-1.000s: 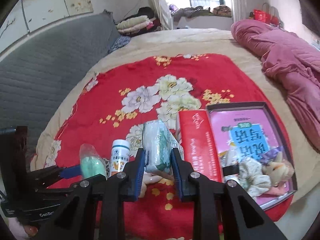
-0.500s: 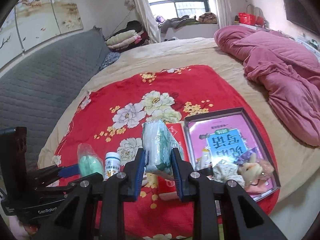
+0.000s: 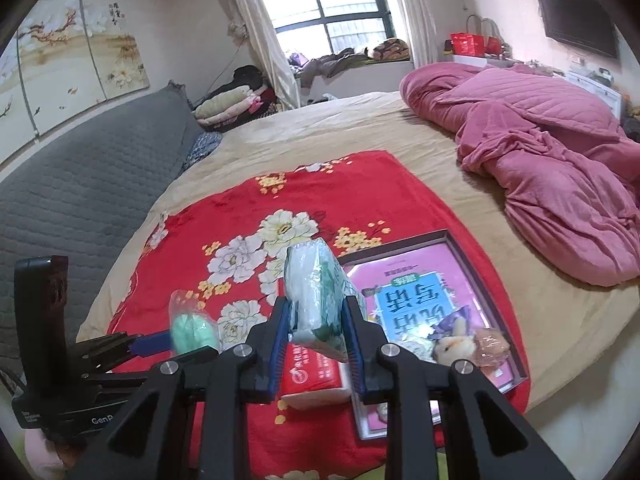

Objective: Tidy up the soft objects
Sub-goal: 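Carry the sponge bag with left tool while right tool carries the tissue pack to the box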

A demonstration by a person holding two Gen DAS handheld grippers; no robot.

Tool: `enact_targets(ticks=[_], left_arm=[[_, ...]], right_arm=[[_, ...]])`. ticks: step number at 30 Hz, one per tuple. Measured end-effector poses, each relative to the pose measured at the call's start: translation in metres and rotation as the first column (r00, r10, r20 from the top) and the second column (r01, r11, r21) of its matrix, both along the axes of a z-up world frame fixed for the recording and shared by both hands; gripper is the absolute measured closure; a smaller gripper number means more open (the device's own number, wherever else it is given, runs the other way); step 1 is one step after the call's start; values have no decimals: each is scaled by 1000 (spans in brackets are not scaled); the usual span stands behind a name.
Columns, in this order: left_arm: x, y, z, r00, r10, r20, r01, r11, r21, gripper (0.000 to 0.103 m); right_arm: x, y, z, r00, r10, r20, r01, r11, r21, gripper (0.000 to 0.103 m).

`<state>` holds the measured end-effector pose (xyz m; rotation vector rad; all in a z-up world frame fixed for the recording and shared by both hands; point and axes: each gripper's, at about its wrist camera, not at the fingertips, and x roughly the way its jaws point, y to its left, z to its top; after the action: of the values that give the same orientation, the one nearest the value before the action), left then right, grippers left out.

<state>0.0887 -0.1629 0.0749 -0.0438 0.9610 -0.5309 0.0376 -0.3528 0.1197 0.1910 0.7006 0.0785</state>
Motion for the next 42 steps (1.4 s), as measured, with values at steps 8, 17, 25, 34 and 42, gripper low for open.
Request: enact_targets(ticks=[8, 17, 25, 34, 42], left_arm=[[7, -32, 3, 999, -39, 10, 39, 999, 2, 46], [16, -79, -10, 995, -101, -7, 101, 995, 8, 46], [25, -121, -36, 987, -155, -50, 157, 986, 46, 46], [39, -159, -69, 979, -184, -93, 192, 977, 90, 46], [43, -179, -93, 972, -198, -123, 213, 970, 115, 46]], right_arm=[[-8, -36, 4, 997, -70, 22, 70, 997, 16, 76], [-11, -80, -7, 990, -138, 15, 137, 990, 36, 76], [-7, -117, -33, 980, -195, -39, 198, 978, 71, 76], [-11, -146, -77, 959, -246, -143, 262, 959, 105, 76], [-21, -169, -109, 928, -309, -208, 335, 936, 106, 76]])
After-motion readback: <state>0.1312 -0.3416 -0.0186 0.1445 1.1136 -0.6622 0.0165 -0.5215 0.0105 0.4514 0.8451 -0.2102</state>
